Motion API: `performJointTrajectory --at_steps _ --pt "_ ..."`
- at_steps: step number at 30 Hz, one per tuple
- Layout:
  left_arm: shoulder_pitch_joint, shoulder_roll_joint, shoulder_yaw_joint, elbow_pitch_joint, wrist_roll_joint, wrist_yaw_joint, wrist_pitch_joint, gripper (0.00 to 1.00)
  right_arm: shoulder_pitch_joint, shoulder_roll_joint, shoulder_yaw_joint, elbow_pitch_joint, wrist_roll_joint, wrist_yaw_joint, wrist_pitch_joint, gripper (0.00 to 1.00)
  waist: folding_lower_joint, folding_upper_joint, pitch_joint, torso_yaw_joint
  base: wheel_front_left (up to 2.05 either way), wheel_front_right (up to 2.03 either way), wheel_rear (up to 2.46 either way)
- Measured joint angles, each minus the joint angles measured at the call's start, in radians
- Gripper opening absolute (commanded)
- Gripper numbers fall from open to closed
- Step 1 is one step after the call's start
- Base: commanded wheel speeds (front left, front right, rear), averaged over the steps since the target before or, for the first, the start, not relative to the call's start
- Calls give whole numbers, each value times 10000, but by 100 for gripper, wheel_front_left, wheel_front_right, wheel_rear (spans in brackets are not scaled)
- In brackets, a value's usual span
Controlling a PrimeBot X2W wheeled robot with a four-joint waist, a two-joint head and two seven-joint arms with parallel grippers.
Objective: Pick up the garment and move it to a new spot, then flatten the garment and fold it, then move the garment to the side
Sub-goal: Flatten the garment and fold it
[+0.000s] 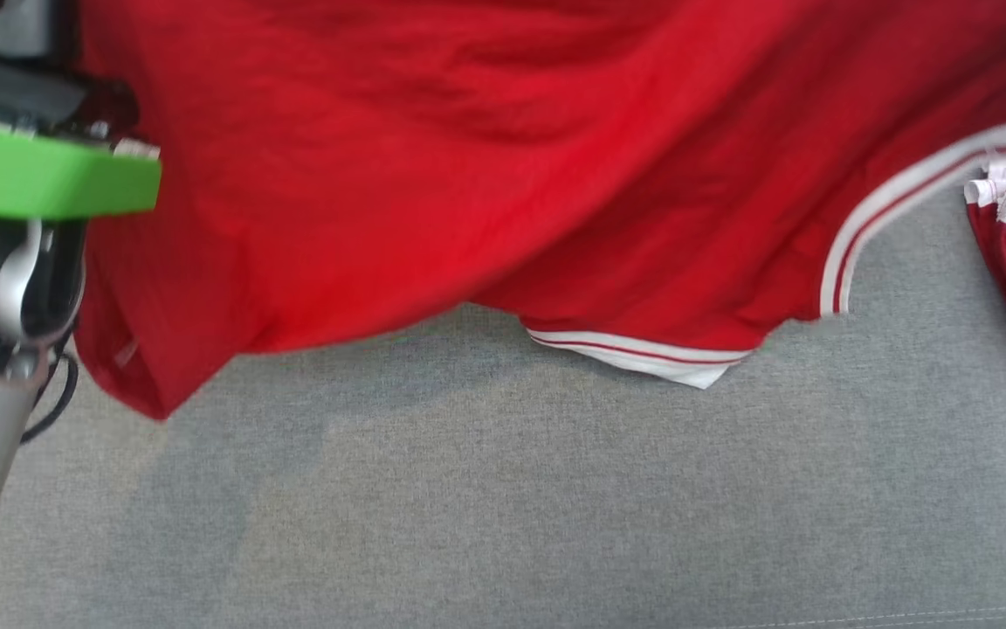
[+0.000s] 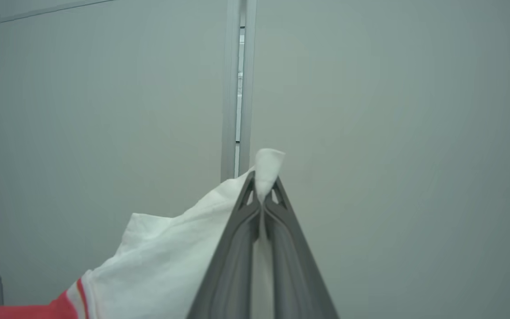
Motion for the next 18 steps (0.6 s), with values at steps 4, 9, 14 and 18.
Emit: performJointTrajectory --at_steps 4,9,14,18 --pt "-1346 -731 -305 1868 -2 -602 -247 0 -1433 150 449 1969 167 -2 -422 0 0 0 200 93 0 0 0" --pt "-3233 -1977 -420 4713 6 -1241 -763 0 -3570 545 543 4589 380 -4 -1519 0 0 1 456 329 0 0 0" --pt "-4773 -3033 6 7363 -104 -1553 -1018 0 -5496 1026 537 6757 332 -8 -2982 0 0 0 717 552 0 0 0" --pt "-5527 -3363 849 8410 -52 -1609 -1055 0 -6499 1423 658 7812 318 -8 -3413 0 0 0 897 568 0 0 0"
